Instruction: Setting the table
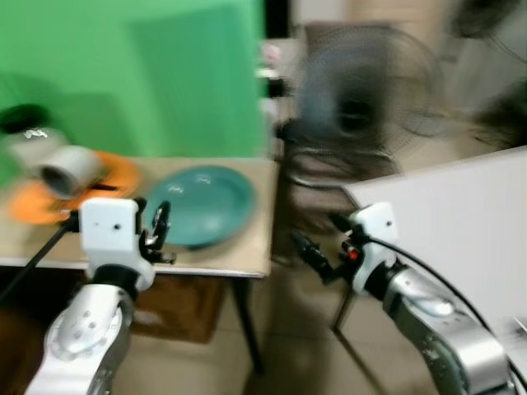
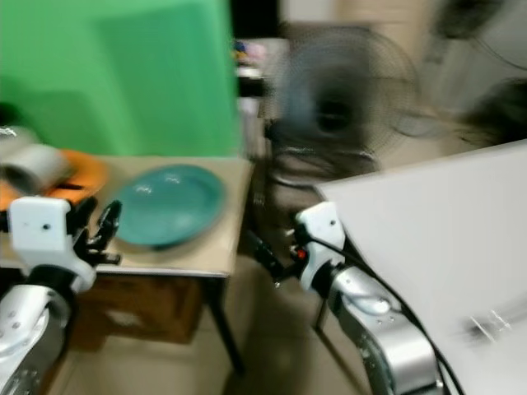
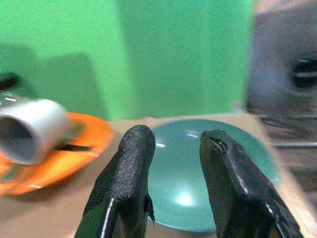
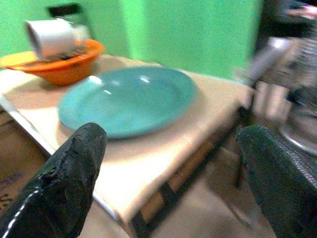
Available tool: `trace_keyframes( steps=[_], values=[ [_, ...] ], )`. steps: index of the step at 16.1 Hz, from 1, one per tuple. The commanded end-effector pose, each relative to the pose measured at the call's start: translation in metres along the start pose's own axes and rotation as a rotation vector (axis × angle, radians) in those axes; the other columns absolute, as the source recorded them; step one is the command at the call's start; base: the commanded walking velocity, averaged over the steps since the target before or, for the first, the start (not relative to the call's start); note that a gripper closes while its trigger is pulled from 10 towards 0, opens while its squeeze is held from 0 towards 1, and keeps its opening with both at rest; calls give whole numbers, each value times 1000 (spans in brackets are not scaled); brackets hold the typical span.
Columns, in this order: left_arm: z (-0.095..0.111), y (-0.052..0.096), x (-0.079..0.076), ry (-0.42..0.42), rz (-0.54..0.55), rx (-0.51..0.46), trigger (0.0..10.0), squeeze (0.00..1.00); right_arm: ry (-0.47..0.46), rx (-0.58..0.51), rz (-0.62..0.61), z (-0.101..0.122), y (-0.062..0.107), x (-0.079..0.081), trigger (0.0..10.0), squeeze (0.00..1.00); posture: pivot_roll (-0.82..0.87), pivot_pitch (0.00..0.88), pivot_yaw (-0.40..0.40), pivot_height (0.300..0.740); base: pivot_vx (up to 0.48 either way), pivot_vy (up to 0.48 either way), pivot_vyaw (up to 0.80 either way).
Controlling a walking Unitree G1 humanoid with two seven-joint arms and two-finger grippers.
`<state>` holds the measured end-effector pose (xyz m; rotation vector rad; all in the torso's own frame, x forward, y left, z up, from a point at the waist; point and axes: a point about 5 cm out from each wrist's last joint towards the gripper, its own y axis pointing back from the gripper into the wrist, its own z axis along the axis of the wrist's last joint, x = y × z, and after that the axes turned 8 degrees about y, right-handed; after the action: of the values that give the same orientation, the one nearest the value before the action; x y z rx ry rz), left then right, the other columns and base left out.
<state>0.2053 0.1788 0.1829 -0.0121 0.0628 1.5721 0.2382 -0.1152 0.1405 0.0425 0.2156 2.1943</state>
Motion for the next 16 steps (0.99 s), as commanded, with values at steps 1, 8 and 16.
trace_keyframes(
  steps=[1, 8, 16],
  values=[
    [-1, -1, 2, -8, 1, 16, 10000, 0, 15, -21, 10, 5, -4, 2, 10000, 0, 86, 0, 46, 740, 285, 0, 0],
    [-5, 4, -1, -19, -24, 38, 10000, 0, 44, -29, 72, 5, -8, 8, 10000, 0, 94, 0, 34, 740, 283, 0, 343],
    [-46, -27, 0, -255, -330, 218, 10000, 0, -89, 16, -14, 4, -19, -24, 10000, 1000, 60, 0, 12, 740, 0, 0, 0]
  ],
)
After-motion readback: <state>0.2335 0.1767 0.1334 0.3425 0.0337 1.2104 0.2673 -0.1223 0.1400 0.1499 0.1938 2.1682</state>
